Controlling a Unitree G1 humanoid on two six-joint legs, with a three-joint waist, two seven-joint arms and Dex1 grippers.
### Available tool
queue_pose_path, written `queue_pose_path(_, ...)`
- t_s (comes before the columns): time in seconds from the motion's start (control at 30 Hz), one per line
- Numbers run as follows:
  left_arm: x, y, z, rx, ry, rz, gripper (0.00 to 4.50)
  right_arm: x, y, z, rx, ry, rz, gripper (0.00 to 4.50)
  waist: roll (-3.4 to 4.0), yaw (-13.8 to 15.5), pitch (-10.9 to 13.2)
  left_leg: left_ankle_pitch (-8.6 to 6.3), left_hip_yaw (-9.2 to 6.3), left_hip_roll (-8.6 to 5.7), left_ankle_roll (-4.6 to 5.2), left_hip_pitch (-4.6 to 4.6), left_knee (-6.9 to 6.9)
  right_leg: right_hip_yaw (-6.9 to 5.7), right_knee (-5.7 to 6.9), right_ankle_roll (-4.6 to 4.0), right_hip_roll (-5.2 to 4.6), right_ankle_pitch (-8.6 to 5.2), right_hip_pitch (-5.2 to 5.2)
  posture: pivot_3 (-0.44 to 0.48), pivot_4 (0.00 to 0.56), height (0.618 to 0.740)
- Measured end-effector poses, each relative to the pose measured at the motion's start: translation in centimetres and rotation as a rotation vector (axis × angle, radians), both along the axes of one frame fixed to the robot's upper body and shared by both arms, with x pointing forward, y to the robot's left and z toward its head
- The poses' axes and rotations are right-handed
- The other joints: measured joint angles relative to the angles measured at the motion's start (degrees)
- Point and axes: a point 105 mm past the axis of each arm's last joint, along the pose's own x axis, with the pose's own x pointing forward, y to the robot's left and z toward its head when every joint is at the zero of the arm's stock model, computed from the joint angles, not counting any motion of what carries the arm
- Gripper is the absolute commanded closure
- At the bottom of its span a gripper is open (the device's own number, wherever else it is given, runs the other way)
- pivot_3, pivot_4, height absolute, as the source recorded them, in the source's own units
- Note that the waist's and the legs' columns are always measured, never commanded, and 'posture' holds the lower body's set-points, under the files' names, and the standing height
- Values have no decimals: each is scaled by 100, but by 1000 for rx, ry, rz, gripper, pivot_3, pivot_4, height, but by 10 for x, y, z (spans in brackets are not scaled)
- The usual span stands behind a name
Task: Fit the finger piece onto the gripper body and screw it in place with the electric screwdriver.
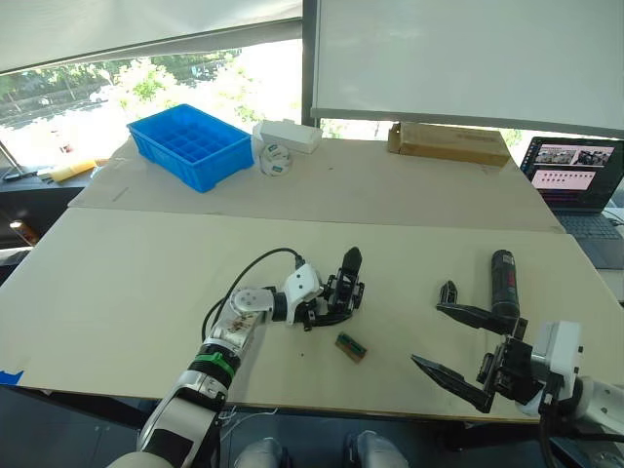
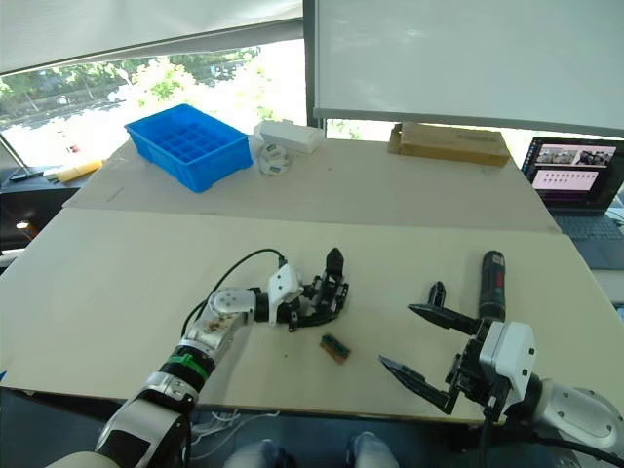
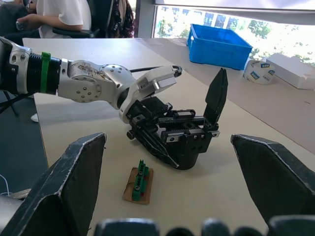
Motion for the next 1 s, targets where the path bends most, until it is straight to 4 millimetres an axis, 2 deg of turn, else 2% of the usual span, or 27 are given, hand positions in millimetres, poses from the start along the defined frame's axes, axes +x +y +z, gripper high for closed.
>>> queue_pose_path(0.03, 1, 0, 0, -3, 2, 6, 1151, -1, 0, -1, 0, 6, -1, 0, 1, 3, -1, -1, -1, 0, 1, 0, 0, 0, 0, 1, -1, 0, 1, 0, 150, 740)
queue_pose_path(0.07, 2, 1, 0, -6, 3, 15, 878, -1, 0, -2, 0, 12, -3, 0, 2, 3, -1, -1, -1, 0, 1, 0, 0, 0, 0, 1, 0, 0, 0, 0, 150, 740)
queue_pose_path(0.13, 3, 3, 0, -10, 3, 28, 22, -3, -2, -5, -1, 27, -10, 0, 2, -8, -1, -1, -3, 0, 1, 0, 0, 0, 0, 1, 1, 1, 0, 0, 150, 740)
queue_pose_path(0.23, 2, 10, 0, -10, 1, 38, 22, -5, -5, -7, -2, 41, -28, 0, 3, -47, -2, 1, -4, 2, -2, 1, 0, 2, 0, 0, 5, 1, 0, 0, 150, 740)
queue_pose_path(0.33, -2, 26, 0, -15, 23, 48, 22, -8, -10, -3, 31, 35, -61, 0, 6, -118, -4, 6, -5, 12, -11, 1, -1, 4, 1, -4, 15, -2, -3, 0, 150, 740)
queue_pose_path(0.5, -2, 83, 2, 20, 42, 149, 22, -20, -15, -1, 65, 86, -94, 0, 10, -145, -6, 12, -7, 23, -24, 4, -4, 6, 8, -17, 21, -10, -9, 0, 150, 740)
queue_pose_path(0.6, -11, 122, 3, 38, 77, 189, 22, -25, -22, -2, 83, 125, -145, 0, 11, -134, -5, 14, -8, 23, -28, 0, -7, 7, 9, -21, 17, -13, -15, 0, 150, 740)
queue_pose_path(0.7, -23, 143, 18, -17, 129, 193, 22, -22, -33, -3, 69, 105, -256, 0, 11, -93, -4, 12, -8, 22, -27, -7, -6, 15, 7, -9, 2, -22, -18, 0, 150, 740)
queue_pose_path(0.83, -46, 154, 51, -64, 127, 119, 22, -18, -46, -9, 73, 103, -369, 0, 17, -67, -1, 10, -9, 20, -26, -12, -7, 21, 9, -23, -9, -57, -20, 0, 150, 740)
queue_pose_path(0.93, -53, 147, 70, -90, 73, 60, 22, -15, -45, -9, 82, 110, -378, 0, 21, -67, -1, 11, -9, 18, -28, -8, -6, 27, 10, -20, -2, -58, -15, 0, 150, 740)
queue_pose_path(1.0, -57, 142, 79, -105, 35, 24, 22, -2, -50, -14, 41, 179, -445, 0, 20, -102, -1, 12, -8, 16, -30, -7, -6, 37, 13, -21, -2, -56, -16, 0, 150, 740)
